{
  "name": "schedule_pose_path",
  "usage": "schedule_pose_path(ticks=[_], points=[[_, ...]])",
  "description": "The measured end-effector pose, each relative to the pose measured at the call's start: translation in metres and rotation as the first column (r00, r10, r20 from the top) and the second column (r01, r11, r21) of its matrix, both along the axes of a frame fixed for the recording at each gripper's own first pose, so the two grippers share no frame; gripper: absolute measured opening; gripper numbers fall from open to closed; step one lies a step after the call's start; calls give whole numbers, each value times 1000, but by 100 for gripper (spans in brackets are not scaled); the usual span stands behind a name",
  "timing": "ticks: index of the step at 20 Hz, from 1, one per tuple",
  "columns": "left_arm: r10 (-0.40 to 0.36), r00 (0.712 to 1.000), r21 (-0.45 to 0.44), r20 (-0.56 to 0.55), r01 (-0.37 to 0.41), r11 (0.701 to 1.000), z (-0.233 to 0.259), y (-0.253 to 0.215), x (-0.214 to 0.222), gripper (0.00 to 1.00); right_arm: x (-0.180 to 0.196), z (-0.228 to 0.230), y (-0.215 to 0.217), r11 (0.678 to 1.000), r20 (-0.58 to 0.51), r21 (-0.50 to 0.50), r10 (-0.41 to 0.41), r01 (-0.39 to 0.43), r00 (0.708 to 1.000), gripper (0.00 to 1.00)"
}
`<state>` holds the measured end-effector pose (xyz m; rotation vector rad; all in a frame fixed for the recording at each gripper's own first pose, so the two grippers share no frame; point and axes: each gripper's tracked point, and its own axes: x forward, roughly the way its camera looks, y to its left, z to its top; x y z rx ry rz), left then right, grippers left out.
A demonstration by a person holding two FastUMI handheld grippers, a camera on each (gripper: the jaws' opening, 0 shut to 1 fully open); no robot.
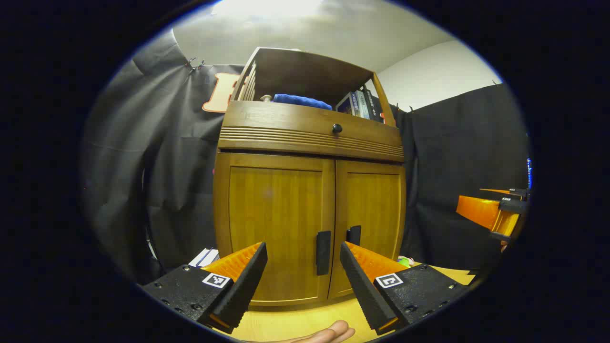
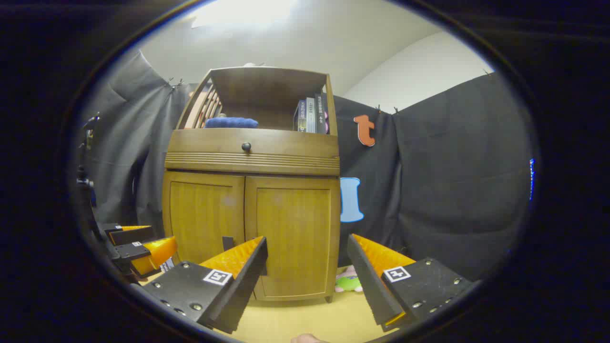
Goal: Open the right door of the double-door shoe cabinet with the right hand, and open the left door with the left hand.
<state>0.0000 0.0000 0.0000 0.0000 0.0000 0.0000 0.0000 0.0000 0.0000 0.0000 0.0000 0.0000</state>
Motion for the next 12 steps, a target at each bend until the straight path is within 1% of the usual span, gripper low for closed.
schedule_pose_path(ticks=[1, 2, 3, 4, 8, 12], points=[[1, 1000, 6, 8, -1, 1000, 2, -1, -2, 95, 1, -3, -2, 1000, -6, 9, 4, -4, 1000, 100], [-1, 1000, 12, 17, 0, 1000, 3, -1, -4, 92, 2, -6, 0, 1000, -15, 19, 12, -12, 1000, 99], [-5, 1000, 14, 22, 5, 1000, 5, -3, -6, 95, 3, -9, -1, 1000, -24, 27, 15, -14, 1000, 100], [-14, 1000, 15, 27, 14, 1000, 6, -5, -8, 91, 3, -12, -4, 999, -30, 35, 12, -10, 999, 100], [-5, 999, 20, 38, 4, 1000, 9, -1, -12, 91, 14, -13, -17, 997, -36, 75, -11, 13, 999, 100], [14, 999, 21, 43, -15, 1000, 11, 5, -11, 91, 18, -15, -22, 999, -29, 50, -17, 19, 999, 100]])
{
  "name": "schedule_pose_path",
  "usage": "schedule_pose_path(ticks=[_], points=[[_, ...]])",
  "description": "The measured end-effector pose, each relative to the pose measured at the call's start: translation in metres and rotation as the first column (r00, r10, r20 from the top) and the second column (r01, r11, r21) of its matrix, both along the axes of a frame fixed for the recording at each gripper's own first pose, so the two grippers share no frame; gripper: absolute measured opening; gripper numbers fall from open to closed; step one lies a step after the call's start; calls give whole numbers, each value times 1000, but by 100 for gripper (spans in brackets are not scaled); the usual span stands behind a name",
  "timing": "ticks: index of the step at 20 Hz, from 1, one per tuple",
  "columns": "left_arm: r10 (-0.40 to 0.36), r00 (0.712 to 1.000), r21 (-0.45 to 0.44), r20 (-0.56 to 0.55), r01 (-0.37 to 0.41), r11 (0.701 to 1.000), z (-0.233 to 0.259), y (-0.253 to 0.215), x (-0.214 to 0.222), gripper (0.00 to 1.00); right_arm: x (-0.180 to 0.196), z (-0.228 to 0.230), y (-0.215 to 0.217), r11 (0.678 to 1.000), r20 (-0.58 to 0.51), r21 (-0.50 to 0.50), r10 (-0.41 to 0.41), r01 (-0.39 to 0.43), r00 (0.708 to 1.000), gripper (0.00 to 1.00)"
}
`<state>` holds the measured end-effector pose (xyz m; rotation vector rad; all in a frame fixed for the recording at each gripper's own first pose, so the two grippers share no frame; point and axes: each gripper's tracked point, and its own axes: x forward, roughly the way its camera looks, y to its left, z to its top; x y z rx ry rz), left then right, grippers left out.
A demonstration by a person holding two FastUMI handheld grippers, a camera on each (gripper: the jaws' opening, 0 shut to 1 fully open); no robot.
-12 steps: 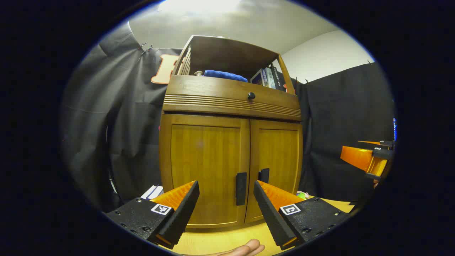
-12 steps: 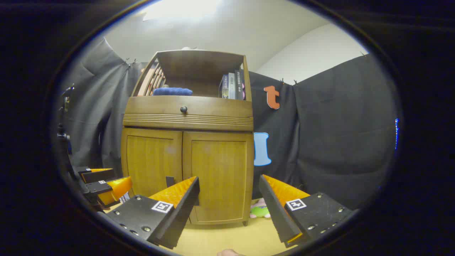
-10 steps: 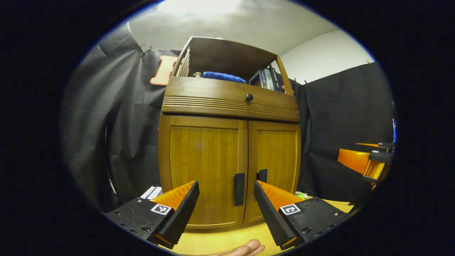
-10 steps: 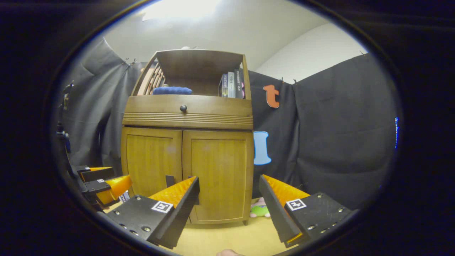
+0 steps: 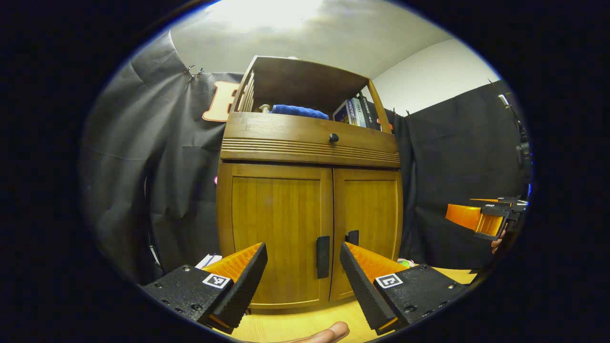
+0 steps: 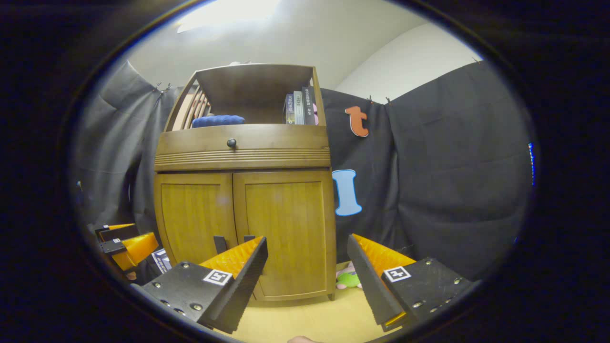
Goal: Open the right door of the double-door shoe cabinet with the right hand, and open the left door with the left hand.
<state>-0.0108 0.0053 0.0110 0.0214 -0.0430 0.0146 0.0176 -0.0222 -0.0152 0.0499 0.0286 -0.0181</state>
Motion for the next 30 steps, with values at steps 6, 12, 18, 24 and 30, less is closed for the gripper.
schedule_pose_path(ticks=[6, 12, 18, 24, 30], points=[[19, 1000, 4, -25, -19, 1000, -7, 6, 4, 91, 16, -6, 5, 1000, -19, -7, 15, -15, 1000, 100], [54, 998, 0, -17, -54, 999, -6, 18, 11, 95, 58, -12, 19, 999, -20, -28, 43, -44, 999, 100], [58, 998, -9, -25, -59, 998, -6, 24, 10, 95, 109, -37, 54, 993, -55, -49, 103, -106, 993, 100], [82, 996, -27, -21, -82, 996, -4, 35, 8, 92, 151, -80, 95, 984, -125, -59, 159, -167, 979, 100], [85, 996, -43, -32, -86, 995, -4, 49, 9, 92, 170, -120, 124, 976, -190, -22, 207, -215, 960, 99]])
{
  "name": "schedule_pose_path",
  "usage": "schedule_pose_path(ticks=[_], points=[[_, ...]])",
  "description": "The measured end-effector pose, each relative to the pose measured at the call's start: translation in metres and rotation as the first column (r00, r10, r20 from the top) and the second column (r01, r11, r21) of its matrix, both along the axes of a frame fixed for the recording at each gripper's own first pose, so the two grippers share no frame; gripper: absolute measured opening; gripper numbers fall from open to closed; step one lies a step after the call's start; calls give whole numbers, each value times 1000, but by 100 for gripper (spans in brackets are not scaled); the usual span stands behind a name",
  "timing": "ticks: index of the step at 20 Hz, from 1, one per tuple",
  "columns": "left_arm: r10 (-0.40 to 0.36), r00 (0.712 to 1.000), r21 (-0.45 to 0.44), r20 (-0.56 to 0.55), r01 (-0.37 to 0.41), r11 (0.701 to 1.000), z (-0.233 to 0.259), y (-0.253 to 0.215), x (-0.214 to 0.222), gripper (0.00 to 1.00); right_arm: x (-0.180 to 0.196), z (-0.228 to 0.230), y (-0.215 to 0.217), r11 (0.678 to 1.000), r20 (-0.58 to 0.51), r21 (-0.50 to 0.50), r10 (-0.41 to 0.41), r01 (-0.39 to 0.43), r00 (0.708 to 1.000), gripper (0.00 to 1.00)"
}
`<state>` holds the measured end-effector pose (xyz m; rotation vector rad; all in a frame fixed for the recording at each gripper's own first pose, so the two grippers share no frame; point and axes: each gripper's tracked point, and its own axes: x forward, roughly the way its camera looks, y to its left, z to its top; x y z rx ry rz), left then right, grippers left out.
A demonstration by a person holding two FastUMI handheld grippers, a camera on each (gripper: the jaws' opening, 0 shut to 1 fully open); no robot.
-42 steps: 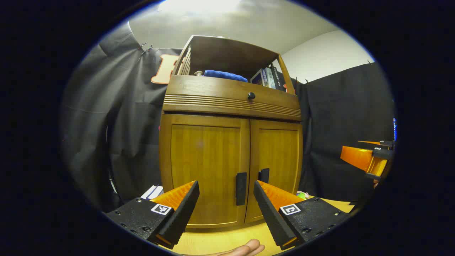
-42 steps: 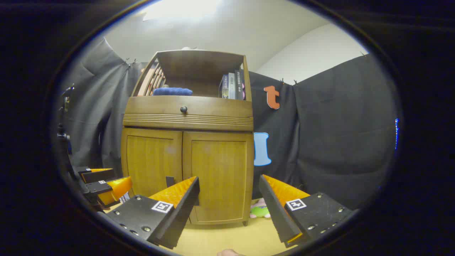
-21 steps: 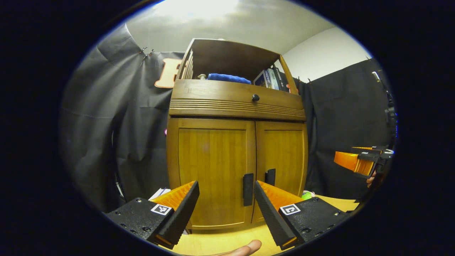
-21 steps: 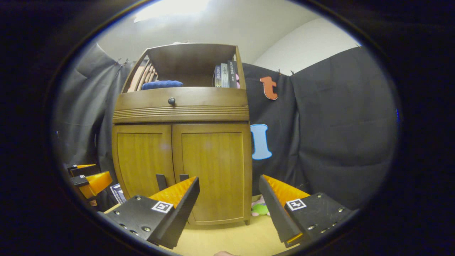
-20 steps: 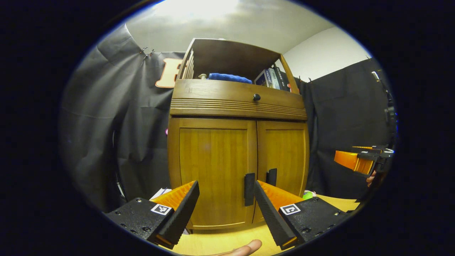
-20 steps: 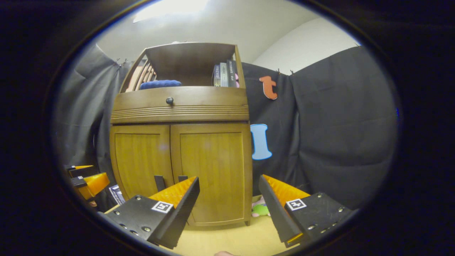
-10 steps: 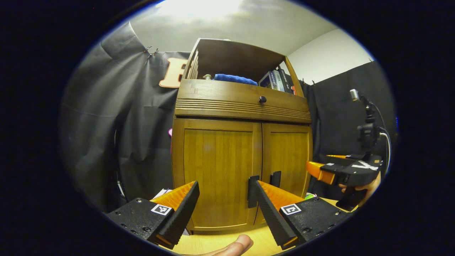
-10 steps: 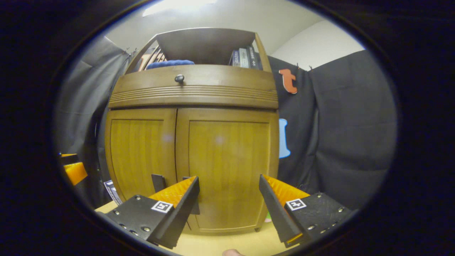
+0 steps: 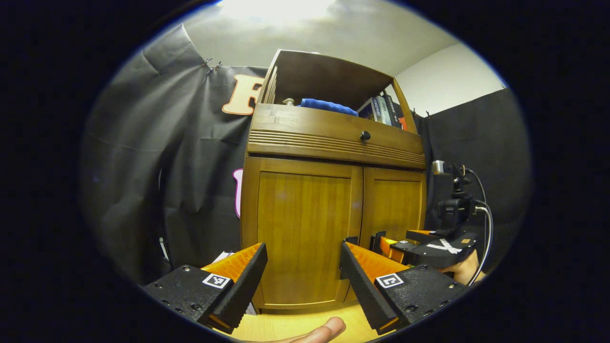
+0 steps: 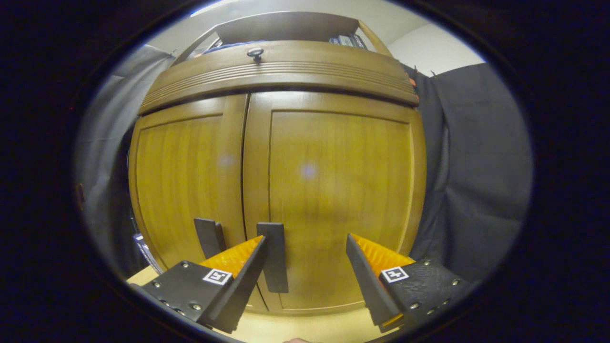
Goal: Open the right door of the double-door shoe cabinet with the right hand, and open the left door with the left hand.
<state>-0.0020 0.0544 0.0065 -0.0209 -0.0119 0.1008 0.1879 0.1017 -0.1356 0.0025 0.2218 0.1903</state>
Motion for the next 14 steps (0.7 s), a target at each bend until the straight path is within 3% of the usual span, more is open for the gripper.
schedule_pose_path(ticks=[5, 8, 11, 12, 14], points=[[-11, 1000, 4, -2, 11, 1000, 0, 0, 1, 92, 2, 0, 17, 998, 14, 54, 35, -36, 999, 84], [-5, 1000, 9, -7, 6, 1000, -2, 2, 0, 92, 10, -7, 25, 999, 10, 31, 35, -35, 999, 87], [-8, 1000, 0, -6, 8, 1000, -2, 2, 0, 92, 16, -23, 31, 999, -30, 34, 41, -40, 999, 84], [-10, 1000, -3, -7, 10, 1000, -2, 1, 0, 92, 17, -36, 45, 993, -76, 51, 108, -104, 991, 82], [-4, 1000, 4, -8, 4, 1000, -1, 2, -1, 95, 27, -34, 41, 993, -68, 83, 88, -82, 994, 55]])
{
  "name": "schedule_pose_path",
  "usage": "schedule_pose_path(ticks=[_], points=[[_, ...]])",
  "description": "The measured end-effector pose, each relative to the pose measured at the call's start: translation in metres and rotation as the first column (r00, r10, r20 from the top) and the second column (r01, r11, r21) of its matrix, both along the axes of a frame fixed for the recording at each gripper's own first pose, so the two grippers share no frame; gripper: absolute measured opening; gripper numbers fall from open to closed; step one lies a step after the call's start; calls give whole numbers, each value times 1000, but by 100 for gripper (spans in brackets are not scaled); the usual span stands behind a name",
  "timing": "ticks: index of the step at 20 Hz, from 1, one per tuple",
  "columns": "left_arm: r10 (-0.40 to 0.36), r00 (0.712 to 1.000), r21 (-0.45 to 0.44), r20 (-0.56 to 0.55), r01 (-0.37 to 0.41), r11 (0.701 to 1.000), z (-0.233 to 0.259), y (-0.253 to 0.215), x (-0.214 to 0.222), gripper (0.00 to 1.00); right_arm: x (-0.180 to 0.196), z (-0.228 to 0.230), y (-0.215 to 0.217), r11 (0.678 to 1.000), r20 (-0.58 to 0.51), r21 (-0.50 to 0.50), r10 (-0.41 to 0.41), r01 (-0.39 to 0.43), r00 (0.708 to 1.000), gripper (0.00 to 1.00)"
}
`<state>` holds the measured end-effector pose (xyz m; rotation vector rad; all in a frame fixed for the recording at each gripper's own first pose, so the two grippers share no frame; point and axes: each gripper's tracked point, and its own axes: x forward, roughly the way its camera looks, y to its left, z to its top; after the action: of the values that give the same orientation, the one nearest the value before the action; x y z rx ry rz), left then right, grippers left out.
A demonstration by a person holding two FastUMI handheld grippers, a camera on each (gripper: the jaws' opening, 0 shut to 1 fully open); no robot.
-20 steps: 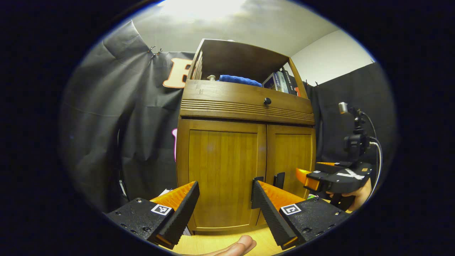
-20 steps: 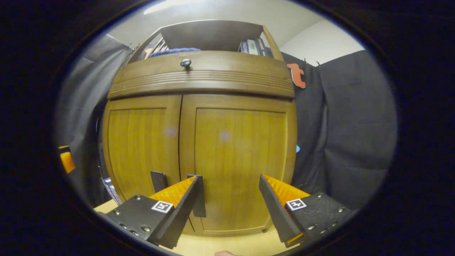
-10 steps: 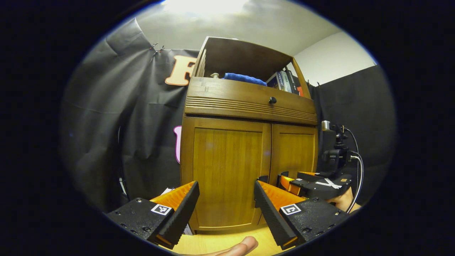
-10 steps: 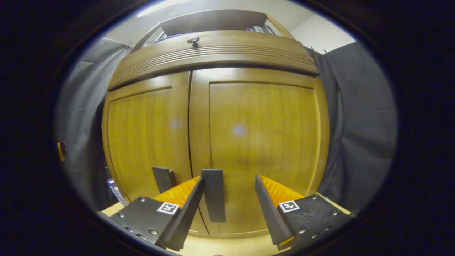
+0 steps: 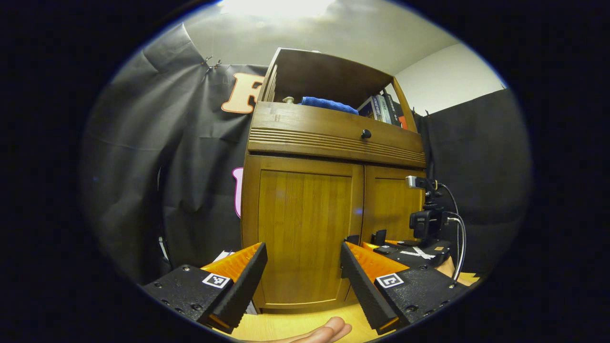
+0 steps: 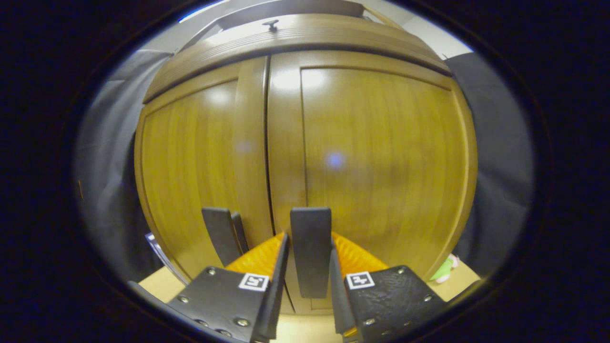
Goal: Open the right door of the double-door shoe cabinet with the right hand, and open the left door with the left hand.
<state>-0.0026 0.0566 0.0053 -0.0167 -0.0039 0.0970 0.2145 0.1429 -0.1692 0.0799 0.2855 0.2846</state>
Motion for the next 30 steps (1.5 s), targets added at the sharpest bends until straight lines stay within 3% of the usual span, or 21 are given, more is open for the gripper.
schedule_pose_path(ticks=[2, 3, 4, 5, 6, 7, 9, 10, 12, 17, 18, 19, 20, 30], points=[[6, 1000, 2, 4, -6, 1000, 0, 2, 0, 92, -8, 4, 1, 1000, -5, 21, 21, -21, 1000, 28], [8, 1000, 1, 6, -8, 1000, 0, 1, -1, 95, -11, 5, 0, 1000, -3, 14, 25, -25, 1000, 28], [9, 1000, 2, 6, -9, 1000, 1, 1, -1, 92, -12, 5, -1, 1000, -4, -7, 28, -28, 1000, 29], [9, 1000, 3, 3, -9, 1000, -1, 0, -1, 95, -14, 6, -4, 999, 1, -20, 30, -30, 1000, 24], [9, 1000, 4, 1, -9, 1000, -1, 0, -1, 95, -17, 7, -4, 999, -2, -19, 35, -35, 999, 29], [8, 1000, 6, 2, -8, 1000, -1, -1, -1, 92, -24, 8, -6, 999, -4, -10, 42, -42, 999, 24], [6, 1000, 12, 6, -6, 1000, 0, -4, -1, 96, -36, 10, -12, 998, -10, 3, 60, -60, 998, 29], [6, 1000, 19, 5, -6, 1000, -1, -5, -1, 92, -38, 10, -13, 998, -12, 3, 66, -66, 998, 29], [8, 1000, 26, 10, -8, 1000, 1, -7, -2, 96, -47, 13, -19, 997, -15, -8, 79, -79, 997, 28], [13, 1000, -9, 17, -13, 1000, 1, -12, 1, 92, -71, 19, -38, 993, 2, -36, 109, -109, 994, 28], [7, 1000, -18, 10, -7, 1000, -1, -13, 1, 92, -76, 20, -43, 993, 0, -38, 111, -111, 994, 24], [3, 1000, -24, 5, -3, 1000, -3, -15, 1, 92, -81, 21, -47, 993, -5, -35, 113, -113, 994, 28], [3, 1000, -23, 4, -3, 1000, -2, -14, 1, 95, -85, 23, -52, 993, -7, -35, 116, -116, 993, 28], [9, 1000, 10, -11, -9, 1000, -7, -22, 3, 92, -118, 30, -93, 994, 3, -41, 102, -102, 995, 28]])
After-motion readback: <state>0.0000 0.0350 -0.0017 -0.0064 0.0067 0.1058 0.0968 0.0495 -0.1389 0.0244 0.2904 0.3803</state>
